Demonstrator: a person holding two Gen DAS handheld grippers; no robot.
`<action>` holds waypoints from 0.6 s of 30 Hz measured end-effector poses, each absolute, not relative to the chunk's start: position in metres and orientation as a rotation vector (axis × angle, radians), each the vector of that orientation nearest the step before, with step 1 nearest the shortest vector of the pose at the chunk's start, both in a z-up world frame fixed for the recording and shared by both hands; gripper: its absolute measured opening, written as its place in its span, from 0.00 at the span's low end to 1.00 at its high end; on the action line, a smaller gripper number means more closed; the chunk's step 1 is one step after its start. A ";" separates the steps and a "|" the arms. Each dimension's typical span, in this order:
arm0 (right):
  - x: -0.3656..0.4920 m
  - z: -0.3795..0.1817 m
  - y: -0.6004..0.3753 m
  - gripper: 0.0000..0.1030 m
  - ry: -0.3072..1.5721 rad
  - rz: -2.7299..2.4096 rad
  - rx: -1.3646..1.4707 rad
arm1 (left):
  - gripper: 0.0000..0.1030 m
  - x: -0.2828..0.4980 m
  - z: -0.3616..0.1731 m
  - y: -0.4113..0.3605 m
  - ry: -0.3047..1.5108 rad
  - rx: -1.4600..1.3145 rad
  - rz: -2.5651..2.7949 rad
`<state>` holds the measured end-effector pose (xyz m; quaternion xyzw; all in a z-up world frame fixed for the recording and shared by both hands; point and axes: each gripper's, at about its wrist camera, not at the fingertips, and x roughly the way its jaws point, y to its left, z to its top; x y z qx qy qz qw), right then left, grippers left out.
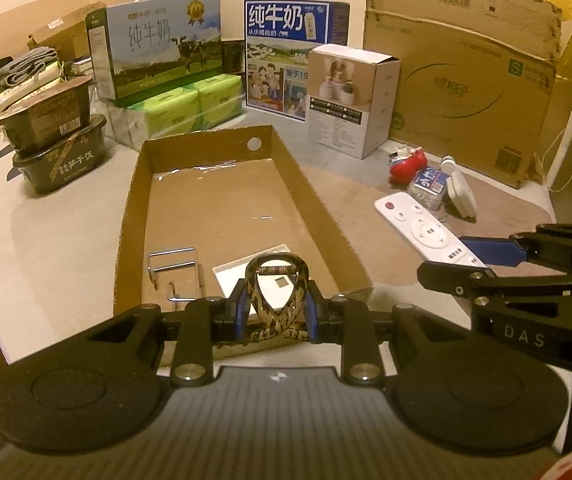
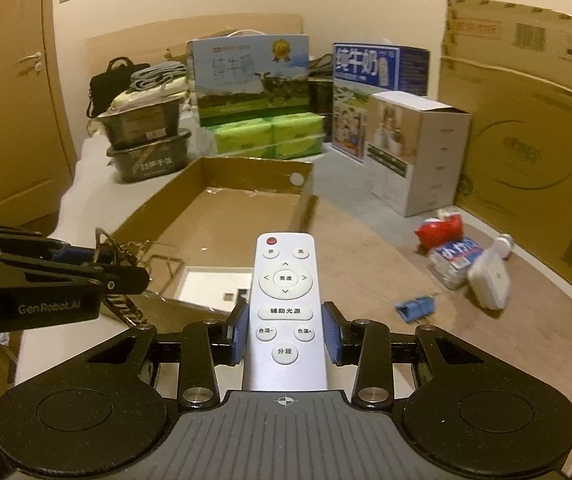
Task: Organize rigid objects
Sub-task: 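Carry remote and keychain into the cardboard tray and open both tools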
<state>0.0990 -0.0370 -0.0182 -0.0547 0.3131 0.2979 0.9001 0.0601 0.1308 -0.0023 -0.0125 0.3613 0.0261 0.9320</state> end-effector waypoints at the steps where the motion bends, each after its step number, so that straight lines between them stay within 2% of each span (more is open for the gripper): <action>1: 0.102 -0.019 -0.033 0.38 0.652 0.621 -0.112 | 0.24 0.063 -0.003 0.134 0.743 -0.025 0.052; 18: 0.189 -0.027 0.039 0.38 0.684 0.636 -0.125 | 0.24 0.148 -0.011 0.205 0.748 -0.045 0.033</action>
